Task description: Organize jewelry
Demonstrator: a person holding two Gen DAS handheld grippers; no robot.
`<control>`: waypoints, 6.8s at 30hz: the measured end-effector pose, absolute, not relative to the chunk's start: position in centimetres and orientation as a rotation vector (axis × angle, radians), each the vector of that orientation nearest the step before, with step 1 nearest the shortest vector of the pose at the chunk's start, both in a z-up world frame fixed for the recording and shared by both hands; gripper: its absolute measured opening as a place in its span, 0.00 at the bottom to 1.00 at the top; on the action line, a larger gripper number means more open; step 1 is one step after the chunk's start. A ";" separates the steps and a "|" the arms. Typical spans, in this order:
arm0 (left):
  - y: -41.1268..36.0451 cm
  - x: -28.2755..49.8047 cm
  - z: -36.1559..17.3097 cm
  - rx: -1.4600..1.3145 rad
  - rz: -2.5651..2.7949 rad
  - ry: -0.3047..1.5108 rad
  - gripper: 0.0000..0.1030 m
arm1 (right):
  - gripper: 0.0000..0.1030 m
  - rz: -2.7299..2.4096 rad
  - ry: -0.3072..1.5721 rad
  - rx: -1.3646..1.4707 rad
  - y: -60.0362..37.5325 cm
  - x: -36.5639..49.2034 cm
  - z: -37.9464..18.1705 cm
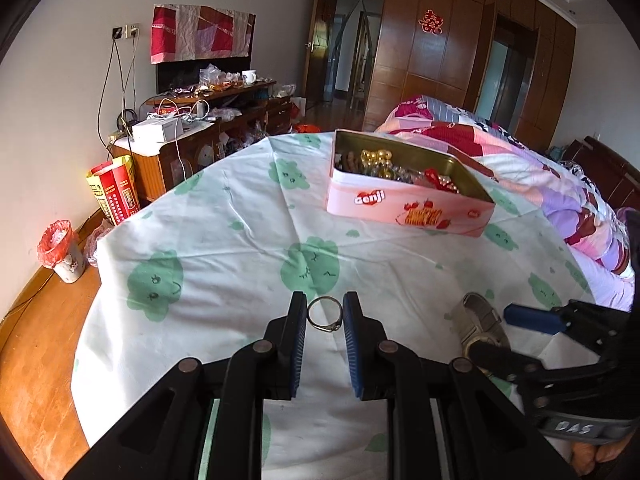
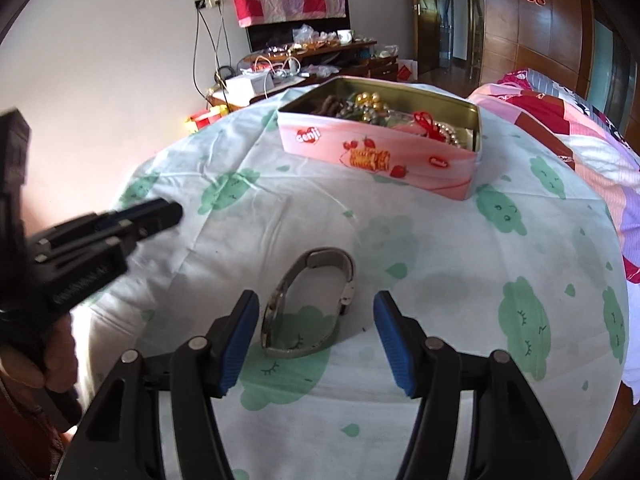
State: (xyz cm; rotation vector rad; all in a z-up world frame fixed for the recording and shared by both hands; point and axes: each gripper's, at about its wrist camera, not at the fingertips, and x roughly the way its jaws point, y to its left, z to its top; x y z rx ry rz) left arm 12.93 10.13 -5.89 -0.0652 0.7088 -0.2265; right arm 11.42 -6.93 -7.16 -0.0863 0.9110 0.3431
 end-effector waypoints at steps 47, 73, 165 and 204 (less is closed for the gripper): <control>2.0 23.0 -1.6 0.036 -0.303 0.610 0.16 | 0.24 0.384 0.721 0.363 -14.5 24.1 0.0; -1.0 31.4 -6.2 0.068 -0.130 0.749 0.16 | 0.23 0.190 0.783 0.164 -14.1 30.3 -5.2; 0.9 18.0 -4.0 0.043 0.004 0.566 0.70 | 1.00 -0.173 0.318 0.225 -17.4 16.3 -1.4; 8.8 15.0 -8.3 0.075 -0.228 0.845 0.20 | 0.69 0.195 0.649 0.049 -11.8 13.8 -3.5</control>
